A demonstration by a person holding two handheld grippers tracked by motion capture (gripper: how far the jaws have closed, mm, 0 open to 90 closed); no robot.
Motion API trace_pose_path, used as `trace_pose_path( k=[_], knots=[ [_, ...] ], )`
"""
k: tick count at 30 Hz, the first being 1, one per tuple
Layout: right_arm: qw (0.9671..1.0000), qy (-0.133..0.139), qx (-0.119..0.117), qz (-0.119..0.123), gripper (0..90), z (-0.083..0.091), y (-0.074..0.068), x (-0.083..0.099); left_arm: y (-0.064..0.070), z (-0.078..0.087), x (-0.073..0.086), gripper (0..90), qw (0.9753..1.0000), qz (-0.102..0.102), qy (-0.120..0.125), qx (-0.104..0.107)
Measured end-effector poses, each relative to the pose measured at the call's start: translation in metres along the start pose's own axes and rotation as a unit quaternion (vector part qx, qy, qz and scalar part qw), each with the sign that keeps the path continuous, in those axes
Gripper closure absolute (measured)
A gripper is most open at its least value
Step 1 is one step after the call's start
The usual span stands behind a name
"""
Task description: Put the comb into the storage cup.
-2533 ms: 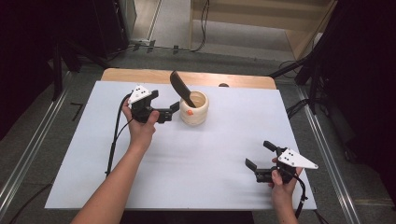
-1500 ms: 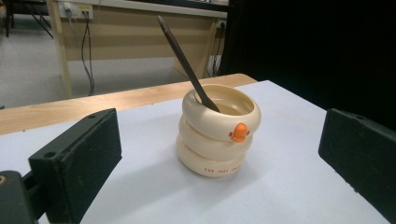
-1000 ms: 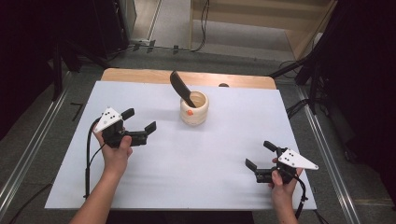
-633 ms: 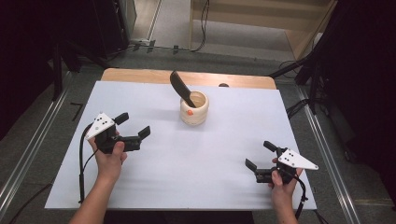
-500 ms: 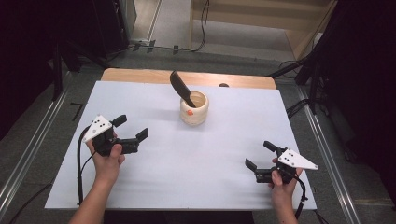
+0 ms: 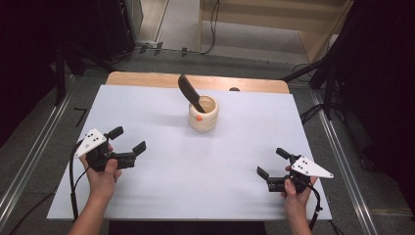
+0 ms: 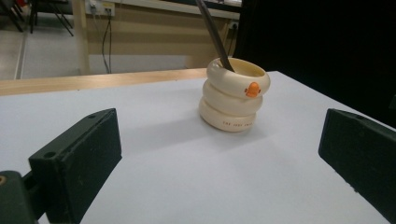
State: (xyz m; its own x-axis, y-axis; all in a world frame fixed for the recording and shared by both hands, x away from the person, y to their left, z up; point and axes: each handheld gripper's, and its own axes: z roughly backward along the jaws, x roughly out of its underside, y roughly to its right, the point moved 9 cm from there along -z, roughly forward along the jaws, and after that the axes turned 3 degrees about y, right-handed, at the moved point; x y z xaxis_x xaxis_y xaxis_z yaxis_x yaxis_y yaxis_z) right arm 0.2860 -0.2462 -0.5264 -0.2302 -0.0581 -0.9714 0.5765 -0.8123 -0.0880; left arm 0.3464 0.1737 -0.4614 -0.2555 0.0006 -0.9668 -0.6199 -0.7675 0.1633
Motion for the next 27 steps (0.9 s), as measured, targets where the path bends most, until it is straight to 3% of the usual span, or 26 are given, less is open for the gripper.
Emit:
trace_pose_path(
  k=[9,27],
  knots=[
    [1.0000,0.002,0.002,0.000,0.0,0.001,0.001,0.000,-0.005,0.016,0.005,0.0,1.0000,-0.007,-0.003,-0.004],
    [1.0000,0.000,0.002,-0.002,0.0,0.000,0.001,0.001,-0.015,0.037,0.019,0.0,0.9999,0.002,-0.003,-0.015]
  ],
)
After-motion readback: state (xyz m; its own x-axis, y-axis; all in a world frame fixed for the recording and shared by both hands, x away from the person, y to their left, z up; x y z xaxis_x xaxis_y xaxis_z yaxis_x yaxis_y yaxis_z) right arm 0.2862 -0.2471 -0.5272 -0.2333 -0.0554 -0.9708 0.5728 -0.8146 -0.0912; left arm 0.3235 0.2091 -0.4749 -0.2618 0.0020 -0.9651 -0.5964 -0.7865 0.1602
